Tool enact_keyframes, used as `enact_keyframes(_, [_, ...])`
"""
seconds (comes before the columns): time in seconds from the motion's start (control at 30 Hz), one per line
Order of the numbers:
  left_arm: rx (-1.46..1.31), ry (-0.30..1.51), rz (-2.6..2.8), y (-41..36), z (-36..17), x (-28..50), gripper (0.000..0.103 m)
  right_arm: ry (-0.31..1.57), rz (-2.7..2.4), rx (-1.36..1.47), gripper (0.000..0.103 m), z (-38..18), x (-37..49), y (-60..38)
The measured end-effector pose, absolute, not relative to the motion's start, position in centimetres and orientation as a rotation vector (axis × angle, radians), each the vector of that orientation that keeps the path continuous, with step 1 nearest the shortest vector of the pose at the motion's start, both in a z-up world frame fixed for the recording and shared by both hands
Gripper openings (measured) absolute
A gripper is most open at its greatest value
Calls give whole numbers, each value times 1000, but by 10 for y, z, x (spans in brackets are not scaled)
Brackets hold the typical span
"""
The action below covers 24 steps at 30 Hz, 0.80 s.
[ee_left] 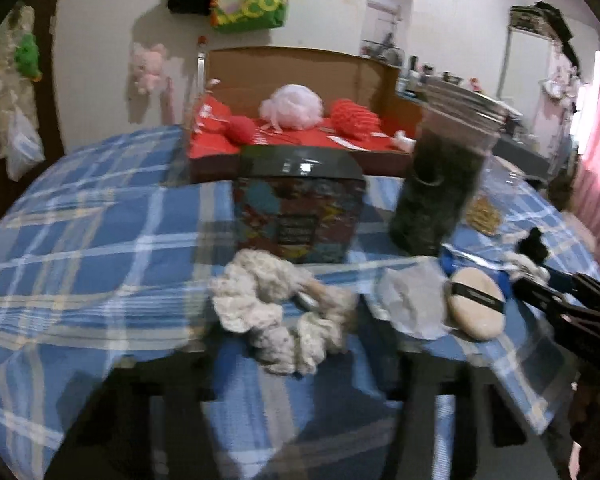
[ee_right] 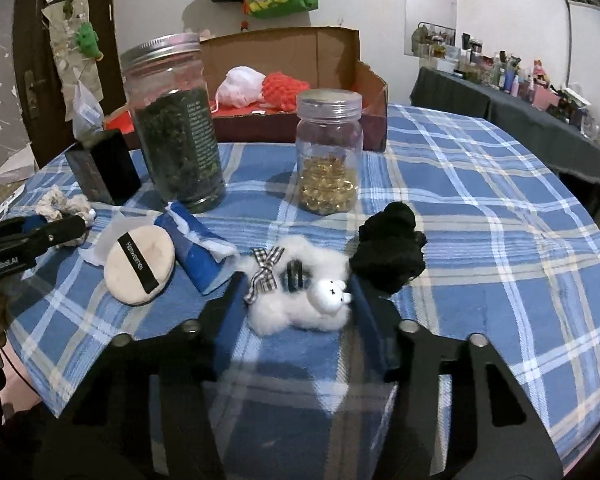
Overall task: Organize soft objects
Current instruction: 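Grasp the white crocheted scrunchie with the left tool while the right tool grasps the white fluffy bow clip, then carry the scrunchie and fluffy bow clip in both tools over the box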
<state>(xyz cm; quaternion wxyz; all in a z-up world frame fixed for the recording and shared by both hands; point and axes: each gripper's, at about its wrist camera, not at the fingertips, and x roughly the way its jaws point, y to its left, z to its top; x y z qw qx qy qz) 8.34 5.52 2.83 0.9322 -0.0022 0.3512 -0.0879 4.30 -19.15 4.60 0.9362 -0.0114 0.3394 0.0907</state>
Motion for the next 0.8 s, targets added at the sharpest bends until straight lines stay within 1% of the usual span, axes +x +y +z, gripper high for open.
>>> enact_keyframes(0.03, [-11,721,-207,54,28,83,32,692,193,-27,44,46,42,-192])
enact_keyframes(0.07, [-18,724,-223,54,28,83,26,686,197,-34,43,47,41,-191])
enact_keyframes(0.17, [-15,706,-254,50,30,77,22,662,216,-34,43,50,34,-188])
enact_keyframes(0.47, [-25,645,-348,34,52,55,22,602,246,-36,43,67,26,-184])
enact_keyframes(0.8, [-35,639,-368,32,56,54,22,592,239,-28,43,71,25,-189])
